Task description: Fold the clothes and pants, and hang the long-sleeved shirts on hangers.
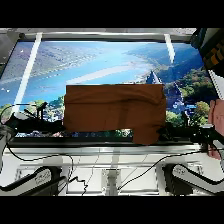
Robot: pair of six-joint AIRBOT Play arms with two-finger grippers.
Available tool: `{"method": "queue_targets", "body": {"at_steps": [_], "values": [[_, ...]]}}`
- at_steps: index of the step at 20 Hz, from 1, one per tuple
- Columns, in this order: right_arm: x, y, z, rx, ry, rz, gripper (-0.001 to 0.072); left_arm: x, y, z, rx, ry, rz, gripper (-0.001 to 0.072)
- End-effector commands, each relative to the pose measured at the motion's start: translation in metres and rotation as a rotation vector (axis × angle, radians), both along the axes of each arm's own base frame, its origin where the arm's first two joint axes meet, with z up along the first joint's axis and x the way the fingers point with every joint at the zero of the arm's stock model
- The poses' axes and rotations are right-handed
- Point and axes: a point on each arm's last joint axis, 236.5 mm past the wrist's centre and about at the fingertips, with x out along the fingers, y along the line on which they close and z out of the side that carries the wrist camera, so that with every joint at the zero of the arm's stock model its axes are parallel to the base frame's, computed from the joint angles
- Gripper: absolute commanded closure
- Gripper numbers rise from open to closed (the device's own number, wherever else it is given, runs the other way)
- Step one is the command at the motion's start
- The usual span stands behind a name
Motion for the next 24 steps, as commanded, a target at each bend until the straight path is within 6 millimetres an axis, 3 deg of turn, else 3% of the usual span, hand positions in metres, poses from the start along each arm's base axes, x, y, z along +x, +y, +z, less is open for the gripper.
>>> {"method": "queue_targets", "body": {"at_steps": [1,3,6,7,9,12,15,17,21,24], "values": [[0.018,0.004,0.032,0.042,-0.091,0.017,0.0697,0.031,-0.002,0.033,-0.024,-0.111,0.015,0.0687],[0.046,0.001,0.071,0.048,-0.232,-0.027,0.0697,0.063,0.0,0.072,-0.028,-0.242,0.044,0.0688],[0.101,-0.003,0.15,0.083,-0.507,-0.181,0.0697,0.119,-0.001,0.141,-0.108,-0.47,0.188,0.0687],[0.115,-0.003,0.168,0.076,-0.568,-0.214,0.0697,0.134,0.0,0.155,-0.136,-0.53,0.237,0.0687],[0.144,0.002,0.183,0.006,-0.643,-0.25,0.0697,0.157,0.011,0.166,-0.109,-0.623,0.314,0.0688],[0.193,-0.001,0.189,-0.192,-0.736,-0.349,0.0698,0.185,0.011,0.158,-0.049,-0.673,0.392,0.0689],[0.232,-0.019,0.184,-0.341,-0.758,-0.523,0.0697,0.217,0.005,0.132,0.067,-0.714,0.472,0.0689],[0.252,-0.025,0.168,-0.357,-0.715,-0.588,0.0698,0.233,-0.001,0.121,0.124,-0.737,0.486,0.069],[0.296,-0.016,0.134,-0.339,-0.652,-0.543,0.0698,0.255,0.01,0.109,0.183,-0.752,0.529,0.069],[0.309,-0.013,0.099,-0.341,-0.592,-0.52,0.0697,0.267,0.011,0.087,0.199,-0.722,0.524,0.0689]]}}
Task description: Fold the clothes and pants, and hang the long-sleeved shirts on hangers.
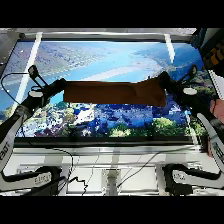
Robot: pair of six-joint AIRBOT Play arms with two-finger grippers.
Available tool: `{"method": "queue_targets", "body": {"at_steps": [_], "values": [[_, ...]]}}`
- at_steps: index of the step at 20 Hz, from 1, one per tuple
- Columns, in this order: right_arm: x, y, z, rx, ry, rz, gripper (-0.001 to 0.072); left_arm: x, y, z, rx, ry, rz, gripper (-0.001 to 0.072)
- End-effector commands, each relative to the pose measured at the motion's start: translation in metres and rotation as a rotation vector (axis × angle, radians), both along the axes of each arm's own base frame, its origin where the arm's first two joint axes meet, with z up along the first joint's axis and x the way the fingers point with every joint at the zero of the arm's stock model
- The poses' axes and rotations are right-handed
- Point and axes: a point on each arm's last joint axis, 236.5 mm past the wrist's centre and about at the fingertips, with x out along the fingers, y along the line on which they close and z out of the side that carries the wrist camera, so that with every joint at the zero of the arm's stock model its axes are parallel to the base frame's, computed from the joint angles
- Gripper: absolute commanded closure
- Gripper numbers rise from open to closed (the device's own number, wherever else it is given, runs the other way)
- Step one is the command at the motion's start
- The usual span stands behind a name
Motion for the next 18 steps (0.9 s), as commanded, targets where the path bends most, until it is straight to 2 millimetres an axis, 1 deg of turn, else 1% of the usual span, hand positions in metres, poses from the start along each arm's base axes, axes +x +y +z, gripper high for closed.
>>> {"method": "queue_targets", "body": {"at_steps": [1,2,3,4,5,6,7,8,9,10,11,12,13,14,15,17,18], "values": [[0.018,-0.001,-0.038,0.0,0.06,-0.015,0.0697,0.018,0.004,-0.021,0.03,0.016,0.032,0.0688],[0.018,0.0,-0.044,0.001,0.072,-0.01,0.0682,0.021,0.004,-0.024,0.031,0.018,0.03,0.0682],[0.018,0.001,-0.045,0.002,0.075,-0.007,0.05,0.024,0.003,-0.023,0.032,0.015,0.029,0.0508],[0.018,0.001,-0.045,0.001,0.074,-0.007,0.0171,0.026,0.003,-0.02,0.033,0.007,0.029,0.0112],[0.018,0.0,-0.044,-0.001,0.073,-0.007,0.0003,0.028,0.003,-0.016,0.03,0.0,0.025,0.0015],[0.018,0.001,-0.043,0.002,0.071,-0.003,0.0023,0.027,0.001,-0.011,0.025,-0.004,0.011,0.0009],[0.017,0.002,-0.04,0.007,0.067,0.007,0.0023,0.024,-0.002,-0.003,0.019,-0.007,-0.018,0.001],[0.016,0.005,-0.035,0.015,0.063,0.021,0.0024,0.021,-0.002,0.006,0.03,-0.016,-0.047,0.001],[0.016,0.005,-0.031,0.018,0.057,0.031,0.0024,0.018,0.002,0.018,0.046,-0.027,-0.072,0.0019],[0.015,0.004,-0.026,0.012,0.05,0.037,0.0024,0.012,0.009,0.028,0.02,-0.027,-0.083,0.0137],[0.014,0.003,-0.021,-0.003,0.041,0.047,0.0024,0.005,0.019,0.034,-0.033,-0.01,-0.082,0.0246],[0.013,0.003,-0.018,-0.017,0.034,0.059,0.0024,-0.004,0.03,0.035,-0.082,0.018,-0.086,0.0207],[0.012,0.0,-0.015,-0.04,0.029,0.066,0.0024,-0.015,0.043,0.029,-0.12,0.061,-0.104,0.0148],[0.012,0.0,-0.013,-0.048,0.025,0.073,0.0024,-0.029,0.055,0.018,-0.144,0.118,-0.135,0.0125],[0.011,0.0,-0.012,-0.056,0.024,0.077,0.0024,-0.042,0.061,0.008,-0.181,0.175,-0.171,0.0124],[0.011,0.0,-0.012,-0.059,0.024,0.079,0.0024,-0.065,0.066,-0.012,-0.277,0.276,-0.239,-0.0011],[0.011,0.0,-0.012,-0.058,0.024,0.08,0.0024,-0.07,0.067,-0.022,-0.3,0.303,-0.271,-0.0009]]}}
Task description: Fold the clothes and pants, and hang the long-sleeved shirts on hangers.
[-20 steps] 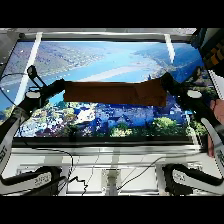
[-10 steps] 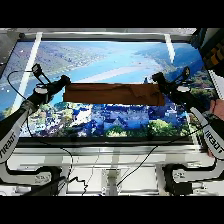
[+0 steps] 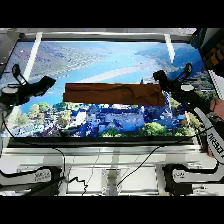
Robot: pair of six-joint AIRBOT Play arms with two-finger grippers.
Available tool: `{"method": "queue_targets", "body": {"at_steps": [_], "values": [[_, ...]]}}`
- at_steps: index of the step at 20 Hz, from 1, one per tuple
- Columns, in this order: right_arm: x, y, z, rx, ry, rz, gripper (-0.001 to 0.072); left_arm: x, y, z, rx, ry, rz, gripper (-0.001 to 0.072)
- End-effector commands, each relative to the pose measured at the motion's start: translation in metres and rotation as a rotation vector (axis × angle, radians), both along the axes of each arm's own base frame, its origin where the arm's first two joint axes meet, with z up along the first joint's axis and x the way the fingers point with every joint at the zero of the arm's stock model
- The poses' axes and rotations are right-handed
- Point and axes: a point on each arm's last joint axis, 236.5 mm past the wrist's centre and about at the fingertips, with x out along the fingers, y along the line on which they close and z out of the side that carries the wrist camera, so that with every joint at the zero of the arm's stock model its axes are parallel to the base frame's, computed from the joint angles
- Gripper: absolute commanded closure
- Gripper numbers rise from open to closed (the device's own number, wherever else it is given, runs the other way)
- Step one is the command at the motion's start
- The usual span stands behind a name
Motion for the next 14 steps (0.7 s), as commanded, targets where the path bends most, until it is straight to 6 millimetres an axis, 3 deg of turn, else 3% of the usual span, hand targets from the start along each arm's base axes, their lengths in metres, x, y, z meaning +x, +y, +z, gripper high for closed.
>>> {"method": "queue_targets", "body": {"at_steps": [1,7,11,14], "values": [[-0.001,0.001,0.003,-0.012,-0.003,0.017,0.0024,-0.038,0.0,-0.026,-0.127,0.133,-0.152,-0.0009],[-0.002,0.003,0.003,-0.008,-0.001,0.027,0.0024,-0.035,-0.022,-0.076,-0.077,0.224,-0.269,-0.0008],[-0.006,0.012,0.003,0.009,0.007,0.059,0.0024,-0.022,-0.039,-0.088,-0.149,0.229,-0.27,-0.0008],[-0.008,0.017,0.003,0.018,0.013,0.079,0.0024,-0.012,-0.062,-0.085,-0.169,0.211,-0.295,-0.0007]]}}
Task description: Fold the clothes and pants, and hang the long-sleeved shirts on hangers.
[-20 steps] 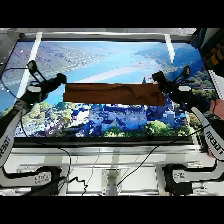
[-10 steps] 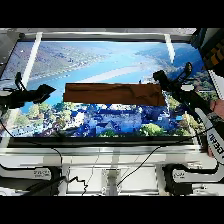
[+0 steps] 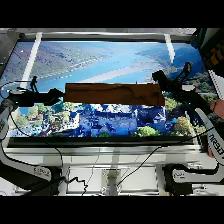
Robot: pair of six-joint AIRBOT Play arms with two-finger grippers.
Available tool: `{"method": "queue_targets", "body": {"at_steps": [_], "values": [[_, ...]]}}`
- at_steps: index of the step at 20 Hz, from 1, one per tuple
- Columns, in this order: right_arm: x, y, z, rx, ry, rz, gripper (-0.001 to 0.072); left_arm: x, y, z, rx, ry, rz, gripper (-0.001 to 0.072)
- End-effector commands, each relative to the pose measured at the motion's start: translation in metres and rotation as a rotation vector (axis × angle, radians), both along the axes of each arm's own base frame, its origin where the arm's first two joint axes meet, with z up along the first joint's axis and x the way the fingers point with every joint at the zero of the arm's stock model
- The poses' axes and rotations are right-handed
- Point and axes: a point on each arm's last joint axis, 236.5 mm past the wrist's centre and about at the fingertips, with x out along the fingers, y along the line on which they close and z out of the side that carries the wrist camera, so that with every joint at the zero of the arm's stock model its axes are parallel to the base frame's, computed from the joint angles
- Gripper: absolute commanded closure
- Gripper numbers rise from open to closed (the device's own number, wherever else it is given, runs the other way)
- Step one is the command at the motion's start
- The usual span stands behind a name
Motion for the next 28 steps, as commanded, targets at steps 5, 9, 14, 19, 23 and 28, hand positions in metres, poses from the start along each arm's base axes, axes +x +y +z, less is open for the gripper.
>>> {"method": "queue_targets", "body": {"at_steps": [5,9,14,19,23,28], "values": [[-0.016,0.039,0.004,0.029,0.036,0.195,0.0026,0.035,-0.039,-0.01,0.069,-0.065,-0.021,0.0025],[-0.013,0.054,0.029,0.022,-0.001,0.276,0.0707,0.056,-0.065,0.011,0.121,-0.173,-0.097,0.0686],[0.002,0.095,0.061,-0.062,-0.103,0.325,0.0699,0.07,-0.108,0.099,0.112,-0.354,-0.223,0.0689],[0.006,0.161,0.046,-0.104,-0.077,0.413,0.07,0.044,-0.147,0.201,0.119,-0.544,-0.306,0.0688],[0.002,0.211,-0.01,-0.096,0.068,0.529,0.07,0.02,-0.163,0.266,0.13,-0.676,-0.331,0.0688],[-0.028,0.28,-0.078,-0.045,0.269,0.701,0.07,0.007,-0.18,0.285,0.125,-0.719,-0.362,0.0688]]}}
